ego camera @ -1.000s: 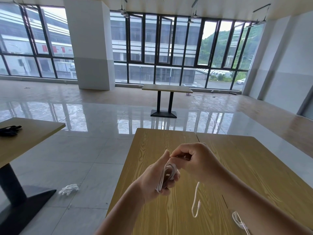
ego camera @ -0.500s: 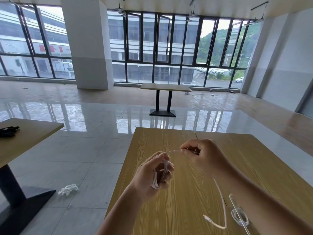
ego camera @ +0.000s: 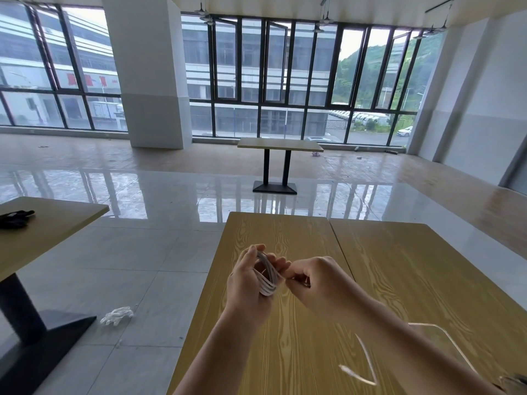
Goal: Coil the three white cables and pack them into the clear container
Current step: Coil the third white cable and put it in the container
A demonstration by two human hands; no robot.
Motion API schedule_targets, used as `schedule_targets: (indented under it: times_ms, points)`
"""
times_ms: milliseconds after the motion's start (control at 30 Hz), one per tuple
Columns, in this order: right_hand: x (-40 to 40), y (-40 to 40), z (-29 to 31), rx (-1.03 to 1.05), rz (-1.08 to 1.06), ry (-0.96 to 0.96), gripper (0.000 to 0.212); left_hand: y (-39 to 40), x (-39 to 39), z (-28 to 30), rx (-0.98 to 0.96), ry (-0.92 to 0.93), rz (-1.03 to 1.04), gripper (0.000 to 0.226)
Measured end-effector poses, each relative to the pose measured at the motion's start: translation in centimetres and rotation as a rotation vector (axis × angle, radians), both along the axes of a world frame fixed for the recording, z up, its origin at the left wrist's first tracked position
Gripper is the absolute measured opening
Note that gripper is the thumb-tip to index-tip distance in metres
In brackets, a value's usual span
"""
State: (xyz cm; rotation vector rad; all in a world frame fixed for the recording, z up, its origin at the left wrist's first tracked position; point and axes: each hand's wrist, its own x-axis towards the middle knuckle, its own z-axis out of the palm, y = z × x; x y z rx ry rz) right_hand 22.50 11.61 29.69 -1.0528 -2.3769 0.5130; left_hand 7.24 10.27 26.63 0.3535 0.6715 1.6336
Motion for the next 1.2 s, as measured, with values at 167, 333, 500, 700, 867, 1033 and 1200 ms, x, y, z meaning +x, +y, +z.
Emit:
schedule_targets:
  times_ms: [167, 333, 500, 700, 867, 1033, 1200]
  points:
    - [0.0, -0.5, 0.1, -0.091, 0.062, -0.059, 0.016, 1.2, -1.6, -0.5, -0.103, -0.073, 0.066, 0.016]
    - [-0.2, -0.8, 0.5, -0.073, 0.029, -0.035, 0.015, 1.0, -1.9, -0.5, -0.073, -0.048, 0.030, 0.018]
    - [-0.4, -0.8, 0.5, -0.023, -0.044, 0.017, 0.015, 0.6, -1.4, -0.2, -0.051, 0.033, -0.007, 0.018]
    - [-0.8, -0.9, 0.2, -0.047, -0.061, 0.003, 0.017, 0.8, -1.2, 0.0, -0.012, -0.032, -0.054, 0.015]
    - [-0.1, -1.5, 0.9, -0.109, -0.021, -0.061, 0.013, 1.7, -2.5, -0.3, -0.068, -0.049, 0.044, 0.019]
    - [1.0, -2.0, 2.9, -0.137, 0.088, -0.099, 0.014, 2.0, -3.7, -0.7, -0.124, 0.076, 0.086, 0.022]
    - [0.9, -1.8, 4.3, -0.034, 0.057, 0.011, 0.015, 1.2, -1.6, 0.0, -0.071, 0.362, -0.044, 0.023]
